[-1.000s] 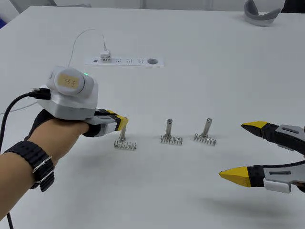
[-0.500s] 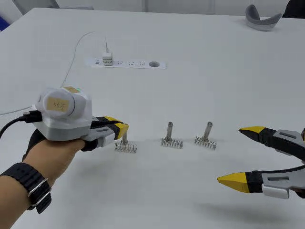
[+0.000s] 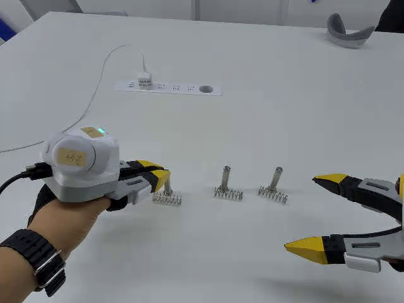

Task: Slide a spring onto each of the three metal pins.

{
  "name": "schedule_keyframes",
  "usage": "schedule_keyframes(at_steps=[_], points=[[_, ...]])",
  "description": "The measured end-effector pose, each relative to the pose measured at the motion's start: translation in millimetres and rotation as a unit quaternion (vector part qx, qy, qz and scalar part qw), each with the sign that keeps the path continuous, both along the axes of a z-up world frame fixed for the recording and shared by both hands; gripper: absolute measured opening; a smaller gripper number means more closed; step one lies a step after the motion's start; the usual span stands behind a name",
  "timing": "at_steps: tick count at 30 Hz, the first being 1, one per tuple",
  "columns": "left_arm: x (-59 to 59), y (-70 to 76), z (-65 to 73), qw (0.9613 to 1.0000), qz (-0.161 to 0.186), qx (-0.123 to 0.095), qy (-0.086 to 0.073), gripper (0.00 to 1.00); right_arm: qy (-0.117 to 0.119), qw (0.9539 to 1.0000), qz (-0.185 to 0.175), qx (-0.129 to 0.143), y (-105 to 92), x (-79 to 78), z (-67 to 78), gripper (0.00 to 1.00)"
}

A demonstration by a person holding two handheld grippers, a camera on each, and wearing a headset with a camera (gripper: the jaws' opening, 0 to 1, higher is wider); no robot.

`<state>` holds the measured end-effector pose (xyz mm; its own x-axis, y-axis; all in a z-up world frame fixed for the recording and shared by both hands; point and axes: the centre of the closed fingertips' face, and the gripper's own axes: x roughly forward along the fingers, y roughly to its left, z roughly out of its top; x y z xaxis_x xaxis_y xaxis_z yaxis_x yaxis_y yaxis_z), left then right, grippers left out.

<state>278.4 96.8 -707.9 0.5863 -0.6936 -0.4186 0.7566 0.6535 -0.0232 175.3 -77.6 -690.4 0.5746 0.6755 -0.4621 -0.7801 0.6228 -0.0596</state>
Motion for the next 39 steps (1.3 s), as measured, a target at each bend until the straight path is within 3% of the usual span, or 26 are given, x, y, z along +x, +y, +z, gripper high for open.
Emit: schedule_keyframes(at_steps=[3, 12, 17, 31, 39], points=[[0.7, -2.6, 0.6, 0.9998, -0.007, 0.010, -0.015, 0.07, -0.001, 1.0000, 0.008, 0.000, 5.5, -2.0, 2.5, 0.81], [4.4, 3.6, 1.0, 0.9994, -0.009, 0.016, -0.029, 0.07, -0.006, 0.9987, 0.047, -0.019, 31.3, -6.1, 7.9, 0.78], [3.9, 4.5, 1.2, 0.9994, -0.013, 0.013, -0.030, 0.08, -0.015, 0.9977, 0.063, -0.021, 48.8, -2.9, 13.2, 0.72], [2.4, 11.1, 3.1, 0.9993, -0.011, 0.014, -0.034, 0.17, -0.009, 0.9948, 0.093, -0.039, 78.1, 10.7, 4.9, 0.61], [-1.7, 19.2, 12.2, 0.9994, -0.009, -0.008, -0.032, 0.24, -0.003, 0.9941, 0.096, -0.050, 93.5, 23.8, -0.5, 0.51]])
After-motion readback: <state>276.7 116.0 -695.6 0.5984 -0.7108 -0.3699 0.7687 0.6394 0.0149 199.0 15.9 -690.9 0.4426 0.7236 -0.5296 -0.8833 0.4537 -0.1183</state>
